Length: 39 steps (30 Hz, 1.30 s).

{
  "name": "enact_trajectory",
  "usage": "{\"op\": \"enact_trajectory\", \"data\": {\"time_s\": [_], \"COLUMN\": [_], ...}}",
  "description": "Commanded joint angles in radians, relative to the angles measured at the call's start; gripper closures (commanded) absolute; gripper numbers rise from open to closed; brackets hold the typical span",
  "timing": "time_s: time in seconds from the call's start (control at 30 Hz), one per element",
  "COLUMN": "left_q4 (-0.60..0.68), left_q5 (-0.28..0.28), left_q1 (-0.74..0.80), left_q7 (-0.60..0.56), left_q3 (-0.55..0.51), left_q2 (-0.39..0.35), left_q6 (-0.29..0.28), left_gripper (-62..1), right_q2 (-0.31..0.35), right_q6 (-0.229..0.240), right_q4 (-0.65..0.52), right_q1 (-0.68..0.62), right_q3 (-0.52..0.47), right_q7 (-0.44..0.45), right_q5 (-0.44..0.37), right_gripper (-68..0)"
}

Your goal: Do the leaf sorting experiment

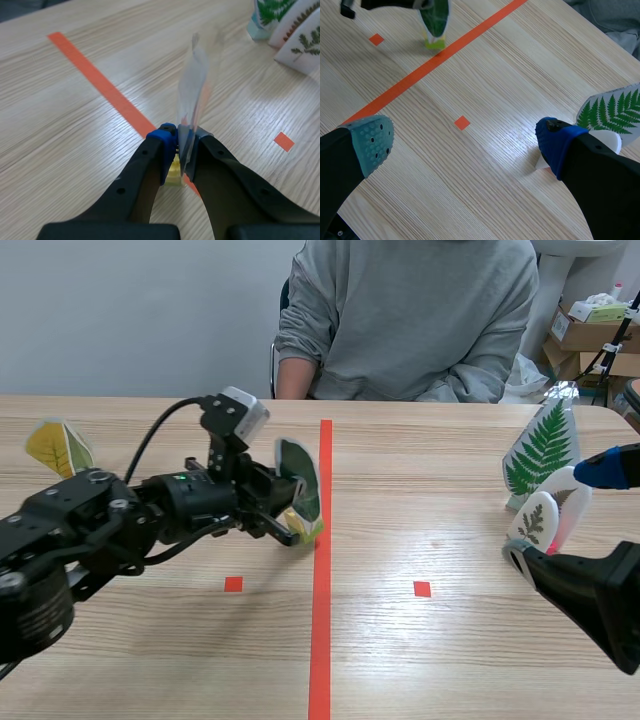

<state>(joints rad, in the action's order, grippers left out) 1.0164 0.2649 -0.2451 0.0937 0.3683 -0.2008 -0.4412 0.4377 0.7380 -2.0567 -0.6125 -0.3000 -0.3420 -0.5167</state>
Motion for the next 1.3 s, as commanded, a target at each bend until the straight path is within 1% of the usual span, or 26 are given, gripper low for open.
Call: {"op": "enact_trajectory", "data": {"time_s": [0.0, 0.17, 0.3, 0.4, 0.5, 0.57, 0.63, 0.7, 0.73, 0.87, 0.93, 1.03, 1.1, 1.27], "left_q4": [0.078, 0.232, 0.307, 0.327, 0.326, 0.323, 0.306, 0.273, 0.252, 0.146, 0.091, 0.018, -0.023, -0.085], "left_q5": [0.025, 0.044, 0.109, 0.137, 0.136, 0.135, 0.120, 0.108, 0.108, 0.105, 0.092, 0.081, 0.074, 0.074], "left_q1": [0.052, 0.220, 0.336, 0.397, 0.430, 0.434, 0.428, 0.409, 0.397, 0.340, 0.308, 0.262, 0.240, 0.211], "left_q7": [-0.016, -0.017, -0.019, -0.027, -0.047, -0.051, -0.074, -0.083, -0.091, -0.110, -0.123, -0.132, -0.143, -0.158], "left_q3": [-0.042, -0.199, -0.320, -0.393, -0.465, -0.507, -0.531, -0.540, -0.541, -0.549, -0.562, -0.573, -0.573, -0.573], "left_q2": [-0.013, -0.033, -0.032, -0.032, -0.033, -0.034, -0.043, -0.060, -0.070, -0.106, -0.116, -0.131, -0.139, -0.147], "left_q6": [-0.001, -0.001, -0.022, -0.022, -0.013, 0.011, 0.037, 0.087, 0.102, 0.143, 0.161, 0.174, 0.194, 0.200], "left_gripper": [-4.0, -4.0, -4.0, -4.0, -4.0, -4.0, -4.0, -4.0, -4.0, -4.0, -4.0, -4.0, -4.0, -4.0], "right_q2": [0.000, 0.000, 0.000, 0.000, 0.000, 0.000, 0.000, 0.000, 0.000, 0.000, 0.000, 0.000, 0.000, 0.000], "right_q6": [0.008, 0.008, 0.008, 0.008, 0.008, 0.008, 0.008, 0.008, 0.008, 0.008, 0.008, 0.008, 0.008, 0.008], "right_q4": [0.003, 0.003, 0.003, 0.003, 0.003, 0.003, 0.003, 0.003, 0.003, 0.003, 0.003, 0.003, 0.003, 0.003], "right_q1": [0.009, 0.009, 0.009, 0.009, 0.009, 0.009, 0.009, 0.009, 0.009, 0.009, 0.009, 0.009, 0.009, 0.009], "right_q3": [-0.003, -0.003, -0.003, -0.003, -0.003, -0.003, -0.003, -0.003, -0.003, -0.003, -0.003, -0.003, -0.003, -0.003], "right_q7": [0.014, 0.014, 0.014, 0.014, 0.014, 0.014, 0.014, 0.010, 0.010, 0.008, 0.007, 0.006, 0.003, -0.005], "right_q5": [-0.007, -0.007, -0.007, -0.007, -0.007, -0.007, -0.007, -0.007, -0.007, -0.007, -0.007, -0.007, -0.007, -0.007], "right_gripper": [-57.8, -57.8, -57.8, -57.8, -57.8, -57.8, -57.8, -57.8, -57.8, -57.8, -57.8, -57.8, -57.8, -57.8]}}
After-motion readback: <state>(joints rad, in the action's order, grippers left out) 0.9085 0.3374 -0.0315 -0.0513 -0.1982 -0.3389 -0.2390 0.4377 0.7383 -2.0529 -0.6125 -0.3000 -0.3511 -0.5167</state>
